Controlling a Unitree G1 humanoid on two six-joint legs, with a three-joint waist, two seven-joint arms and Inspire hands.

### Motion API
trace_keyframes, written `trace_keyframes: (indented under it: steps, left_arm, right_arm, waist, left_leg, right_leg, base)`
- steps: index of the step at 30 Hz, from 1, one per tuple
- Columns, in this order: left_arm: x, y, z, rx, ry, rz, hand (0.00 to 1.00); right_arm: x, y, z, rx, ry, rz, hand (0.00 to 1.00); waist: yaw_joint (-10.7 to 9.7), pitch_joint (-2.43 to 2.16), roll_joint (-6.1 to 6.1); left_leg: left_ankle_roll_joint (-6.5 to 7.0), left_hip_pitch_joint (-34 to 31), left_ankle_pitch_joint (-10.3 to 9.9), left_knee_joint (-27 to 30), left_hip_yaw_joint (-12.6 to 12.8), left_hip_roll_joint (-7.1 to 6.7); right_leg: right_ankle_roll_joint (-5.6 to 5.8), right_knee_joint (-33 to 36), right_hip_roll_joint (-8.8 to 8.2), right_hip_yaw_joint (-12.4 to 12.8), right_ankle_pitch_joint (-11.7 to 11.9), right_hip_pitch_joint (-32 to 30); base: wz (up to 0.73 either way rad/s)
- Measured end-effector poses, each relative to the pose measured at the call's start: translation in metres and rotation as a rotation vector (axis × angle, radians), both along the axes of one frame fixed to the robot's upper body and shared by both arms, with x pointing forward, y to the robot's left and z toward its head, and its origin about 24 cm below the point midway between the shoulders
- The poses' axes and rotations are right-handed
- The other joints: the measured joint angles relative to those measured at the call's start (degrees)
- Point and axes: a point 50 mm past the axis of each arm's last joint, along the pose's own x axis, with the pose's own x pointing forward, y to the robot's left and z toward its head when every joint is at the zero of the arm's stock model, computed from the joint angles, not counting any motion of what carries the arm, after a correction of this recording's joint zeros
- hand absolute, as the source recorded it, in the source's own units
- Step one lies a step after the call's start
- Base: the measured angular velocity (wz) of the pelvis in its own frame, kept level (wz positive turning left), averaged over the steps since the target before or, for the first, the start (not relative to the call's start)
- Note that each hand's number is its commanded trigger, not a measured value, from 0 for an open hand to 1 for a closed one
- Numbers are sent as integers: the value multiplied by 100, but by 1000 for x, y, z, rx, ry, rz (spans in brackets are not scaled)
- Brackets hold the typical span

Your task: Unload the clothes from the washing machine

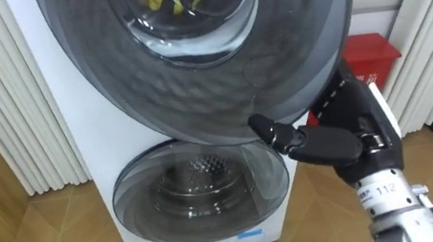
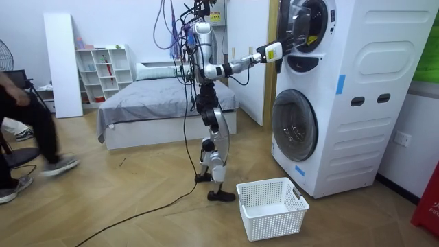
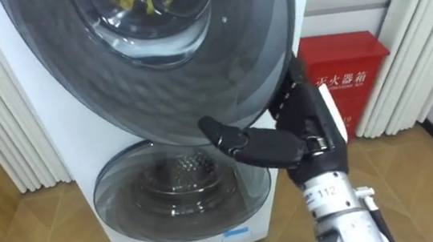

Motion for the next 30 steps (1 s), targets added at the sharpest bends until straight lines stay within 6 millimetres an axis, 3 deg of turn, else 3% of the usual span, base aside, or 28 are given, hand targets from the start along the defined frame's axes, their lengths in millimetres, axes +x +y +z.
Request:
trace_keyframes:
  steps: [3, 5, 8, 12, 14, 18, 20, 23, 26, 28, 29, 30]
  left_arm:
    - [0, 0, 0, 0, 1, -1, 0]
    - [2, 1, 0, -1, 0, -8, 0]
    - [7, 0, 1, 1, -6, -37, 0]
    - [5, 0, 0, 3, 7, -43, 0]
    - [3, 1, 0, 10, 20, -38, 0]
    - [9, 1, 1, 6, 16, -39, 0]
    - [21, -1, 2, 5, -11, -47, 0]
    - [35, -3, 5, 9, -47, -74, 0]
    - [34, -4, 5, 6, -43, -74, 0]
    - [37, -9, 4, -8, -43, -79, 0]
    - [39, -10, 5, -17, -43, -86, 0]
    - [40, -12, 4, -22, -42, -86, 0]
  right_arm:
    - [-1, 9, 1, 25, -4, 22, 0]
    - [-2, 13, 1, 42, -6, 29, 0]
    - [-2, 14, 2, 45, -6, 32, 0]
    - [-2, 20, 1, 48, -4, 52, 0]
    - [-2, 31, 3, 55, -10, 97, 0]
    - [-2, 55, 10, 45, -17, 202, 0]
    - [-3, 71, 12, 19, -15, 288, 0]
    - [-7, 98, 24, -73, -79, 433, 0]
    - [-14, 115, 24, -148, -102, 556, 0]
    - [-15, 131, 35, -226, -170, 663, 0]
    - [-17, 140, 44, -258, -225, 729, 0]
    - [-18, 144, 48, -273, -252, 762, 0]
  waist:
    - [92, -3, 10]
    - [166, -5, 12]
    - [182, -4, 8]
    - [336, -2, 6]
    - [346, -5, 7]
    - [386, -14, -6]
    - [458, -13, -5]
    - [623, -29, -40]
    - [664, -35, -49]
    - [809, -69, -100]
    - [885, -82, -111]
    - [917, -69, -18]
  left_leg:
    - [-10, -87, 5, 86, -144, 22]
    - [-16, -192, 8, 214, -255, 53]
    - [-124, -240, 82, 190, -315, 89]
    - [-135, -306, 120, 189, -302, 112]
    - [-104, -414, 147, 199, -151, 194]
    - [-109, -594, 283, 191, -144, 185]
    - [-122, -648, 371, 181, -132, 164]
    - [-97, -768, 426, 203, -135, 169]
    - [-120, -802, 411, 229, -92, 167]
    - [-121, -841, 406, 271, 14, 169]
    - [-112, -895, 400, 276, 15, 196]
    - [-122, -918, 397, 295, 14, 322]
  right_leg:
    - [-40, 0, -78, -318, 12, -46]
    - [-73, -3, -165, -706, 0, -52]
    - [-136, 7, -201, -955, -41, -55]
    - [-154, 5, -215, -1219, -80, -62]
    - [43, -7, -257, -1544, -157, -106]
    - [102, 16, -267, -1730, -149, -223]
    - [225, 90, -263, -1753, -223, -207]
    - [237, 87, -261, -1860, -241, -209]
    - [225, 90, -282, -1944, -249, -217]
    - [226, 84, -321, -2033, -253, -228]
    - [391, 93, -301, -2011, -260, -228]
    - [568, 329, -250, -1800, -286, -283]
  base:
    - [-19]
    - [-4]
    - [24]
    - [0]
    - [-16]
    - [-25]
    - [4]
    - [14]
    - [18]
    - [38]
    - [35]
    - [59]
